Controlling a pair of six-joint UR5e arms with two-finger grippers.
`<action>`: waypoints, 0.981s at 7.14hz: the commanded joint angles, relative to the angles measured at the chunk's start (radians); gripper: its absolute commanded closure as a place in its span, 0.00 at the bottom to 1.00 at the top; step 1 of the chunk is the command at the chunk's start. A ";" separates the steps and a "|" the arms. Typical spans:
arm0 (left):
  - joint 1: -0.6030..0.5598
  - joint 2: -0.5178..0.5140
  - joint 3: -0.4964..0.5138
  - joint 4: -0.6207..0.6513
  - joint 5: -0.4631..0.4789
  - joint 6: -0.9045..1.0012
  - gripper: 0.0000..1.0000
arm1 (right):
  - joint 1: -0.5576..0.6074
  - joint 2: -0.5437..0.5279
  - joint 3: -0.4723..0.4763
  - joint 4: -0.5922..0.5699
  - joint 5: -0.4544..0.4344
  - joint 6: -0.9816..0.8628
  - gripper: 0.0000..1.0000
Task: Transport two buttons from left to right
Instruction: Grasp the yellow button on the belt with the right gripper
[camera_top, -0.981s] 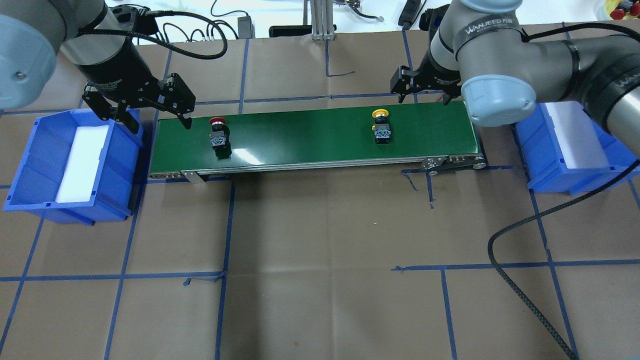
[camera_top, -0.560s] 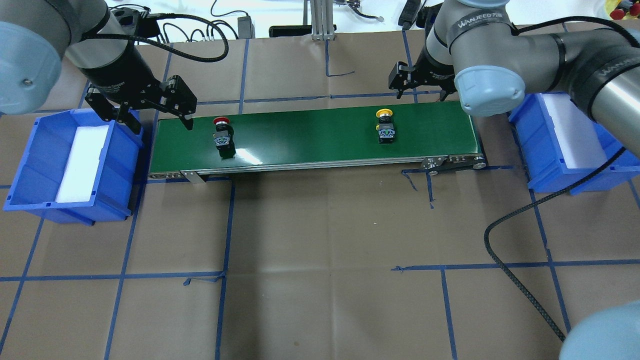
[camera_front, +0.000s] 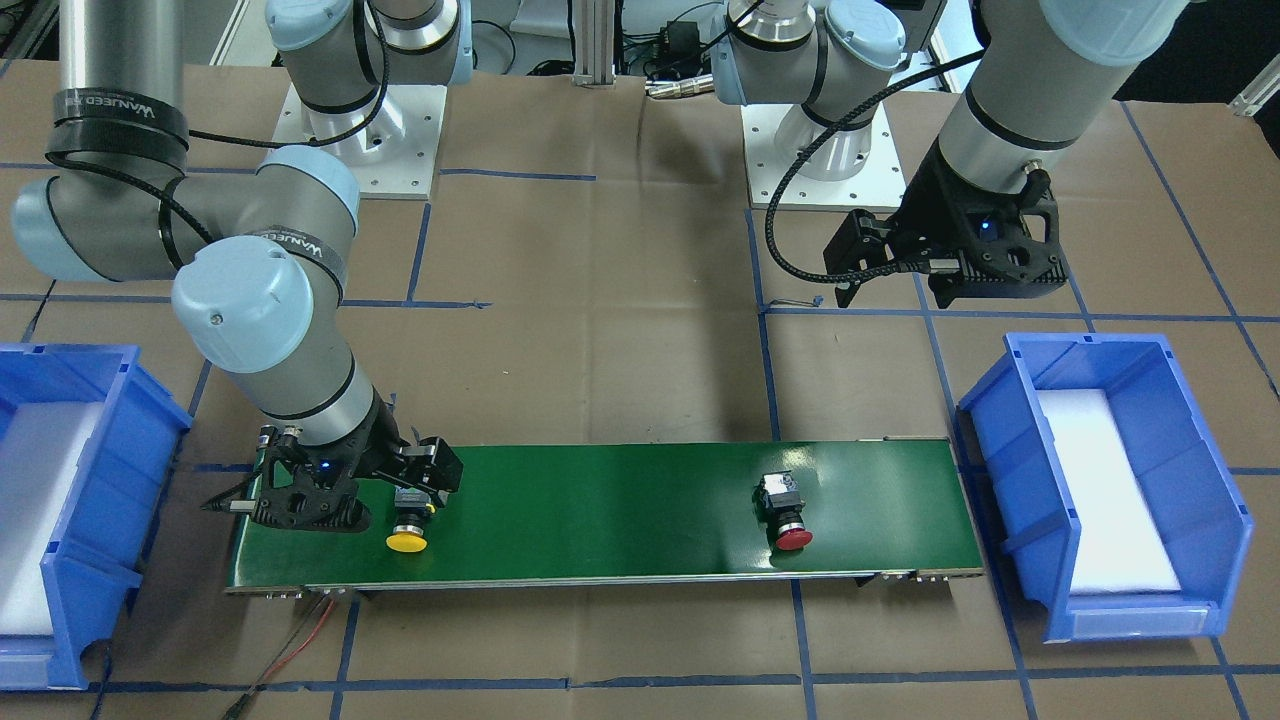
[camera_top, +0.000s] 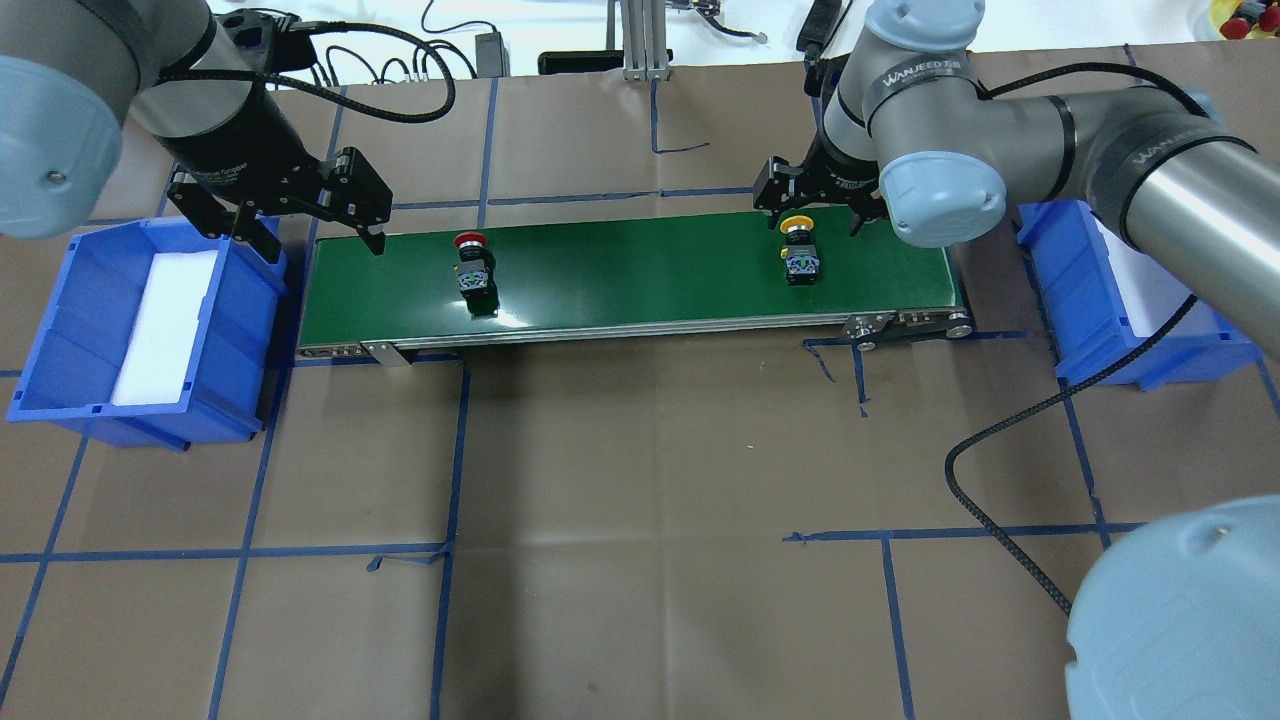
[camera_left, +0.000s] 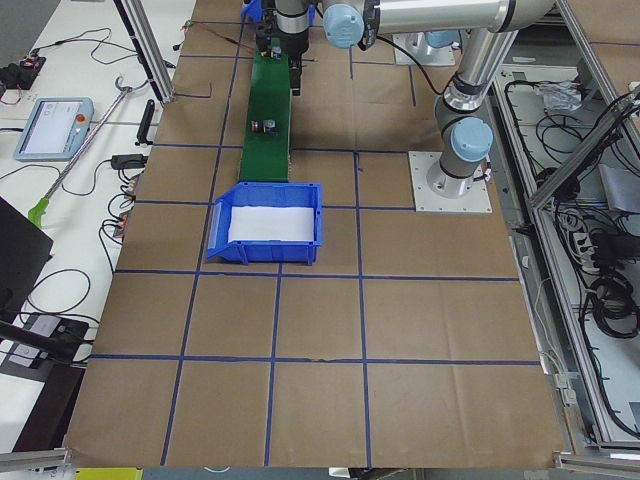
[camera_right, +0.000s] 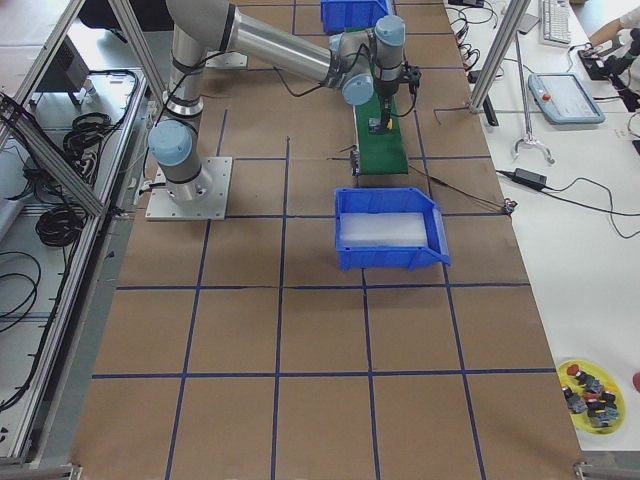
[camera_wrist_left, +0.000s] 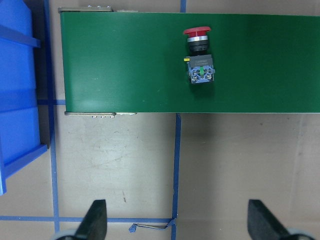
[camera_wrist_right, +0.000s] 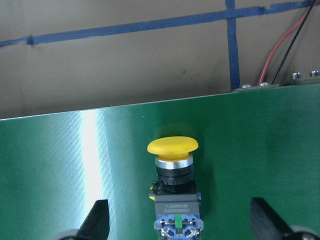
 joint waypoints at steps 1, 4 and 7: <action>0.000 0.000 -0.001 0.000 0.000 0.000 0.01 | -0.001 0.023 0.031 -0.006 -0.009 -0.004 0.00; 0.000 0.000 0.001 0.011 0.000 0.000 0.01 | -0.009 0.050 0.016 -0.024 -0.135 -0.019 0.35; 0.000 0.000 0.001 0.015 0.000 0.000 0.01 | -0.014 0.043 -0.004 -0.029 -0.151 -0.069 0.91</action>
